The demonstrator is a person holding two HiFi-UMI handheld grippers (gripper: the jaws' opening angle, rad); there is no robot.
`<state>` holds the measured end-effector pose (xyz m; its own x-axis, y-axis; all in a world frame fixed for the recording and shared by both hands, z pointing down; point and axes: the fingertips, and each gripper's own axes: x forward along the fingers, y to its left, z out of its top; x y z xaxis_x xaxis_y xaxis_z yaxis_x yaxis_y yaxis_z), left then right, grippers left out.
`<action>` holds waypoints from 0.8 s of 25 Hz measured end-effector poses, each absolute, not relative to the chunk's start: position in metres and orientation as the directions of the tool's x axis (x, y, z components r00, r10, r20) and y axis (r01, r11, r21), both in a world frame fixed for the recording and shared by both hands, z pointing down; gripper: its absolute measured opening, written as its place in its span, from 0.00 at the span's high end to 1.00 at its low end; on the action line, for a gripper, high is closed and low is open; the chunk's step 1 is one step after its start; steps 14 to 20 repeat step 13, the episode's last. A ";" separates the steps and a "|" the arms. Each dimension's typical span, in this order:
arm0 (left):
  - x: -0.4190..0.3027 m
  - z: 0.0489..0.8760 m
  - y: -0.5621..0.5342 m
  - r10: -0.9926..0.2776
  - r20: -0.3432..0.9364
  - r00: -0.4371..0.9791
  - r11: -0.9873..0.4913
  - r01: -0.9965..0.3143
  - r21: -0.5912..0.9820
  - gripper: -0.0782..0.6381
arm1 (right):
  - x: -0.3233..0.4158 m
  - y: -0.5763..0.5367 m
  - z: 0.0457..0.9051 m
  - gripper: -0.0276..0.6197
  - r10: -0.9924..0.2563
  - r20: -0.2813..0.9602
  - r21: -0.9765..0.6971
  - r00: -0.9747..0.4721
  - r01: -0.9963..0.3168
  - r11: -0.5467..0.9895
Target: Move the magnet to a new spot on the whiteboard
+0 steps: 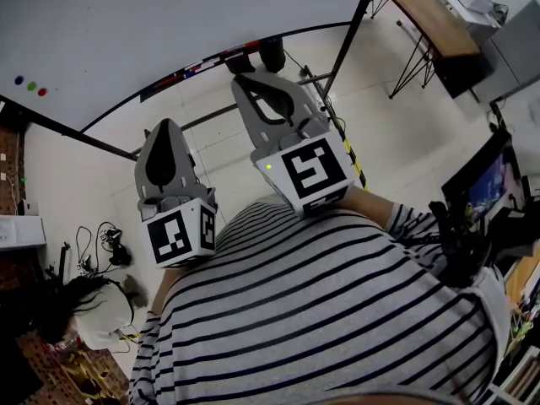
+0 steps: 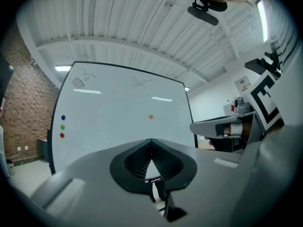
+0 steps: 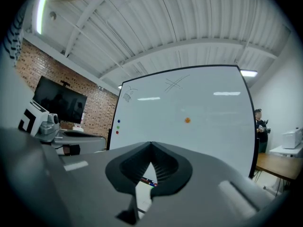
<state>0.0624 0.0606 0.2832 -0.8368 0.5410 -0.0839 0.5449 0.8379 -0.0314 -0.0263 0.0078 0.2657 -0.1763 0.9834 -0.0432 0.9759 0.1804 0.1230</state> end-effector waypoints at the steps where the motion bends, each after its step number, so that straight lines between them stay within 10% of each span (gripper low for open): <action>1: 0.060 0.284 0.061 0.538 -0.081 -0.839 0.840 0.541 -0.030 0.87 | -0.027 0.008 0.266 0.96 0.983 -0.041 0.123 -0.176 0.976 0.180; 20: 0.047 0.291 0.056 0.520 -0.044 -0.853 0.853 0.521 -0.025 0.87 | -0.031 0.008 0.270 0.96 0.985 -0.022 0.123 -0.169 0.978 0.171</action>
